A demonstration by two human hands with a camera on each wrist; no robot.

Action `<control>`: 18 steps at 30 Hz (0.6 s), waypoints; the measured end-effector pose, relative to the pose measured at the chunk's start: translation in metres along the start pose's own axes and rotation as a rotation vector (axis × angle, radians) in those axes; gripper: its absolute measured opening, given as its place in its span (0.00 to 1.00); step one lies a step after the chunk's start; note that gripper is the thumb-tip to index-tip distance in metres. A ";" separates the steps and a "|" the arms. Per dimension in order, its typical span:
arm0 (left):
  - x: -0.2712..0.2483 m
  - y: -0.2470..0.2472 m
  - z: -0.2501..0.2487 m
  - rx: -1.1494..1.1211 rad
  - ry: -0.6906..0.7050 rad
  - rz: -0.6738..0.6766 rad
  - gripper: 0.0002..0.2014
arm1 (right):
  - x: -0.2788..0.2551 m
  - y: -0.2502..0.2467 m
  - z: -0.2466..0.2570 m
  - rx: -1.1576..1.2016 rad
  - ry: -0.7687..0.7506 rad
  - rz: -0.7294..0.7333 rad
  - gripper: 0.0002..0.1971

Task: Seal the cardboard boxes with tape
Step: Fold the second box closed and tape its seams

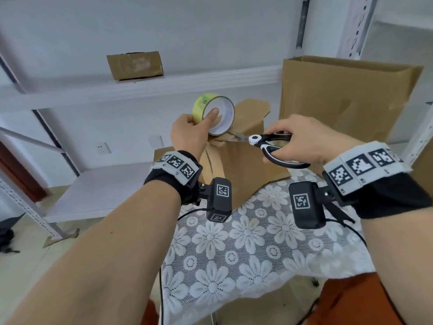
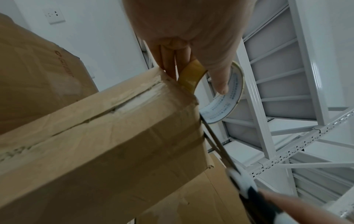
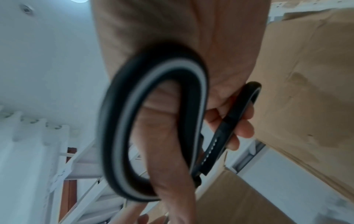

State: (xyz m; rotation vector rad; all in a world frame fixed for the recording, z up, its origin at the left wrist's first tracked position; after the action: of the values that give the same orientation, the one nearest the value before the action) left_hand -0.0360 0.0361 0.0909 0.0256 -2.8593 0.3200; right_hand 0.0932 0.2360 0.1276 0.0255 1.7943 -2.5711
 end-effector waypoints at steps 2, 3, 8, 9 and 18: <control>-0.002 0.001 -0.002 0.023 0.008 -0.003 0.21 | 0.001 0.001 0.009 -0.044 -0.002 -0.007 0.22; -0.003 0.001 -0.003 0.035 0.010 -0.003 0.21 | 0.003 0.002 0.013 -0.055 0.001 -0.010 0.20; -0.005 -0.001 -0.005 0.068 0.003 -0.011 0.23 | 0.009 0.009 0.027 -0.057 0.053 -0.049 0.17; -0.005 -0.002 -0.004 0.063 0.003 -0.008 0.24 | 0.009 0.008 0.029 -0.073 0.067 -0.064 0.16; 0.001 -0.008 -0.005 0.064 0.046 0.020 0.28 | 0.016 0.008 0.041 -0.160 0.098 -0.092 0.12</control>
State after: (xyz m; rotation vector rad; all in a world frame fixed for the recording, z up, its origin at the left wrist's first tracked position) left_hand -0.0351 0.0294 0.0978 0.0021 -2.8044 0.4109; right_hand 0.0771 0.1947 0.1342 0.0705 2.0779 -2.5177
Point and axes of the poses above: each hand's wrist, its own x-axis towards the middle knuckle, its own y-axis out of the palm, z = x × y, the point moved 6 cm from there along x, towards the middle knuckle, and after that the axes turned 11 degrees about z, right-handed, at the moved point
